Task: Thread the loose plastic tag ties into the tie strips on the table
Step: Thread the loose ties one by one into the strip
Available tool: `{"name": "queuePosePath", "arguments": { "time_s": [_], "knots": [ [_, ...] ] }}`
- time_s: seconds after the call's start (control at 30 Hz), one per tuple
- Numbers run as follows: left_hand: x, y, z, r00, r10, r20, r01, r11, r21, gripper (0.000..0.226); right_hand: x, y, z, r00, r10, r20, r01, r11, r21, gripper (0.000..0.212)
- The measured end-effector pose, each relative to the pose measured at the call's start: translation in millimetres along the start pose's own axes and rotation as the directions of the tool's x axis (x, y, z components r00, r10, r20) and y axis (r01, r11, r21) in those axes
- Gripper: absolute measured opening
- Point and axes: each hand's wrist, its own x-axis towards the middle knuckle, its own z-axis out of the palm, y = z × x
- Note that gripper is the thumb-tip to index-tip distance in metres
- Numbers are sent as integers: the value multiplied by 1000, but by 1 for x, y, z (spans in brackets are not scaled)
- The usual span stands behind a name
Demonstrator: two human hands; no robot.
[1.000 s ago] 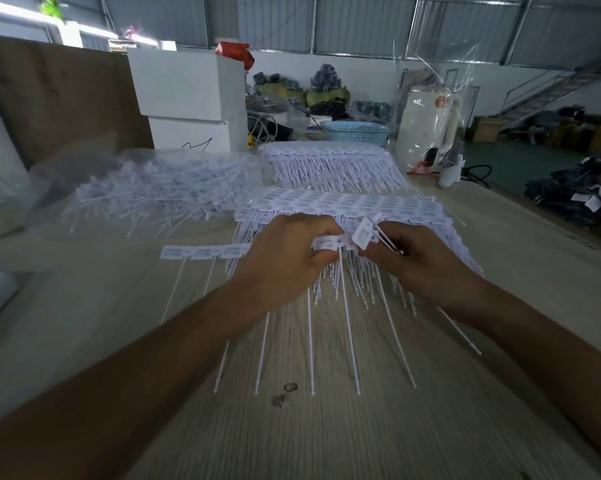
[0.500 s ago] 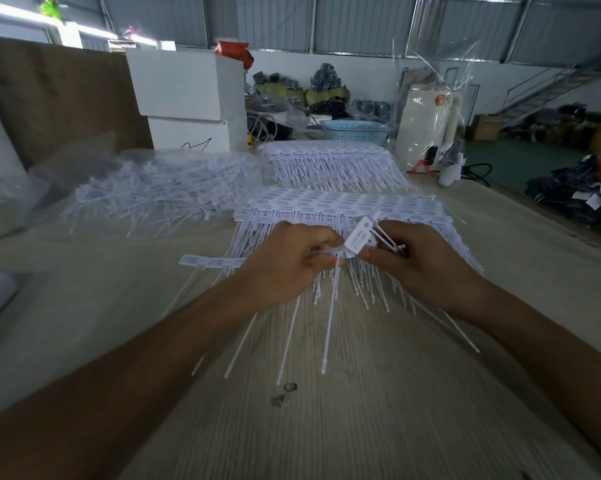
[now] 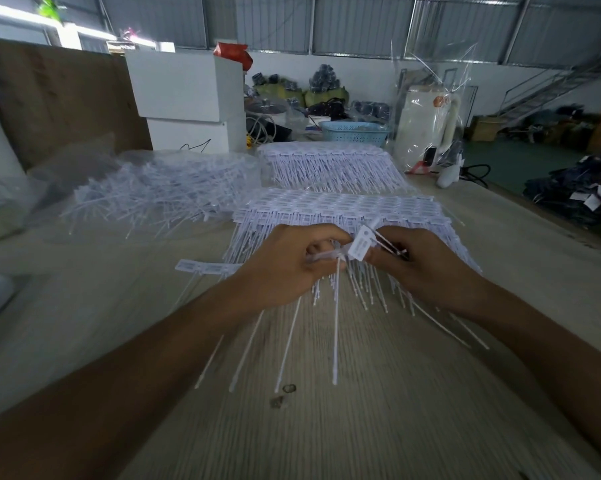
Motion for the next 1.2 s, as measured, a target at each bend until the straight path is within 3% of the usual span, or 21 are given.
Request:
{"name": "queuePosePath", "arguments": {
  "time_s": [0.07, 0.13, 0.2, 0.33, 0.5, 0.6, 0.73, 0.9, 1.1, 1.2],
  "knots": [
    [1, -1, 1, 1000, -9, -19, 9, 1000, 16, 20, 0, 1, -4, 999, 9, 30, -11, 999, 42, 51],
    [1, -3, 0, 1000, -3, -26, 4, 999, 37, 19, -1, 2, -6, 999, 13, 40, -16, 995, 95, 40],
    [1, -2, -1, 999, 46, -5, -45, 995, 88, 18, -1, 3, -7, 999, 0, 34, -2, 998, 64, 28],
    [2, -4, -3, 991, 136, -2, -132, 964, 230, 22, -1, 5, -6, 1000, 1, 14, -1, 999, -49, 30],
    [-2, -2, -2, 999, 21, -27, -17, 992, 126, 36, -3, 1, -5, 1000, 13, 3, -13, 999, -39, 34],
    [0, 2, 2, 998, 1, -58, 4, 995, 98, 30, -3, 0, -2, 998, 60, 11, -60, 998, 13, 36],
    [1, 5, 4, 997, 32, -73, -24, 995, 99, 25, -6, -3, 2, 987, 138, 80, -153, 960, 236, 30],
    [1, 7, 4, 988, 97, -123, -84, 991, 108, 27, -3, -7, 4, 997, 63, 47, -72, 972, 225, 25],
    [0, 13, 10, 980, 140, -138, -122, 984, 130, 32, -1, -17, 6, 990, 128, 61, -141, 934, 327, 30],
    [-1, 13, 12, 978, 140, -152, -123, 986, 114, 32, -2, -19, 7, 982, 156, 104, -180, 937, 299, 37]
  ]
}}
